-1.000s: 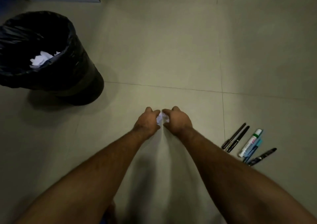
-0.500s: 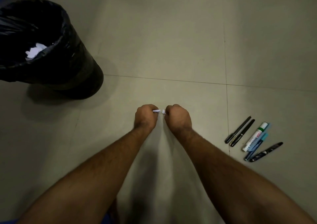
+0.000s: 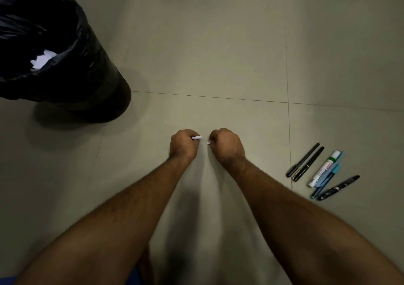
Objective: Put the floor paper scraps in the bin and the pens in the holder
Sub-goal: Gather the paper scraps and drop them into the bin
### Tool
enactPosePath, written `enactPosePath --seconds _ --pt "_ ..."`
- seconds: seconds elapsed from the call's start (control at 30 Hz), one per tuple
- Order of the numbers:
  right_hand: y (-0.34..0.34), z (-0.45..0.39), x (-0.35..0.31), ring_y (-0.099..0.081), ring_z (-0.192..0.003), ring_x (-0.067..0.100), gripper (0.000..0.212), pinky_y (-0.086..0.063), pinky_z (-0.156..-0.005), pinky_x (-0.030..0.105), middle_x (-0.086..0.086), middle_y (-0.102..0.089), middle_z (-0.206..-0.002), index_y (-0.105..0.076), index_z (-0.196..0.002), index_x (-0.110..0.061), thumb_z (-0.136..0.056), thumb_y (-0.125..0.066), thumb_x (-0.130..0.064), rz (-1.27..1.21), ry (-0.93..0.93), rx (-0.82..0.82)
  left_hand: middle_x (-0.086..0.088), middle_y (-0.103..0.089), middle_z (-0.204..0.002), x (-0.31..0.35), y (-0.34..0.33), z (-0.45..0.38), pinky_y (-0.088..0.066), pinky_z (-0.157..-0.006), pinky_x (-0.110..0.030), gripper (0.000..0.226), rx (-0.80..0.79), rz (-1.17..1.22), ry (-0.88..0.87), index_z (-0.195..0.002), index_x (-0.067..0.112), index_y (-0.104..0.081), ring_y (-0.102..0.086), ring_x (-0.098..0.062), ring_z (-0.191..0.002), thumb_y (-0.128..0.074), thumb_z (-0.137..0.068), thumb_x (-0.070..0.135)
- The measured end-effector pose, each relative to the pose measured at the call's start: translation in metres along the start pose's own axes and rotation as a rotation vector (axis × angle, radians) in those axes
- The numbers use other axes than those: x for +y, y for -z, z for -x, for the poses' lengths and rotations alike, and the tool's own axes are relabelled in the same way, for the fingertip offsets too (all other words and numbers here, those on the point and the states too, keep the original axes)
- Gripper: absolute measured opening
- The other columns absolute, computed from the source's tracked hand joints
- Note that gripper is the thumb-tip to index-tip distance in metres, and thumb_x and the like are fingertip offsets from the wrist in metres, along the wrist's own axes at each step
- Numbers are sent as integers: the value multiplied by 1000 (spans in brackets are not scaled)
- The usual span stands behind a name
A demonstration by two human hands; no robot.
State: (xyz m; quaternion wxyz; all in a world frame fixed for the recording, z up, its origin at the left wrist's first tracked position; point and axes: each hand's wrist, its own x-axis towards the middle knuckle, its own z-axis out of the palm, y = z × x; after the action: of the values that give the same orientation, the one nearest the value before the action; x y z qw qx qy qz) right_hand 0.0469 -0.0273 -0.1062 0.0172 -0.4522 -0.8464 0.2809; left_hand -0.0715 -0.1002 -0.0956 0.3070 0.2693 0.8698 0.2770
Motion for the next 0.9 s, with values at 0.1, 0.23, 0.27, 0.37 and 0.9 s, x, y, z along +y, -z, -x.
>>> enactPosePath --seconds 0.1,0.23,0.27,0.37,0.9 --pt "3 7 -6 -67 -81 23 13 -48 -71 27 2 -73 -84 -73 -82 -15 -84 -70 -26 -378 -193 140 -3 -74 -77 3 7 0 -60 -72 -43 9 5 102 55 -73 20 -75 -72 -30 -74 -68 -79 19" --pt "33 -3 -55 -69 -64 19 11 -61 -69 40 3 -73 -69 -74 -70 -19 -80 -73 -14 -892 -387 191 -8 -73 -74 33 45 0 -61 -68 -48 13 57 230 60 -66 24 -73 -72 -32 -72 -71 -76 17" --pt "42 -9 -71 -68 -61 19 11 -62 -68 40 5 -72 -68 -75 -71 -17 -79 -72 -11 -959 -379 184 -8 -73 -74 42 59 0 -61 -67 -46 12 76 240 37 -69 22 -73 -72 -31 -71 -71 -79 16" --pt "76 -31 -128 -66 -55 14 6 -63 -69 42 1 -70 -63 -75 -71 -15 -77 -76 -15 -1038 -288 202 -9 -72 -72 63 112 -6 -60 -68 -42 12 184 180 -71 -76 15 -75 -71 -29 -68 -68 -85 17" --pt "123 -89 -379 -70 -95 24 22 -55 -88 30 3 -75 -101 -77 -98 -23 -80 -66 -19 -536 115 23 -11 -71 -103 49 384 -39 -48 -79 -30 24 417 -283 -104 -106 15 -71 -65 -30 -98 -66 -82 19"
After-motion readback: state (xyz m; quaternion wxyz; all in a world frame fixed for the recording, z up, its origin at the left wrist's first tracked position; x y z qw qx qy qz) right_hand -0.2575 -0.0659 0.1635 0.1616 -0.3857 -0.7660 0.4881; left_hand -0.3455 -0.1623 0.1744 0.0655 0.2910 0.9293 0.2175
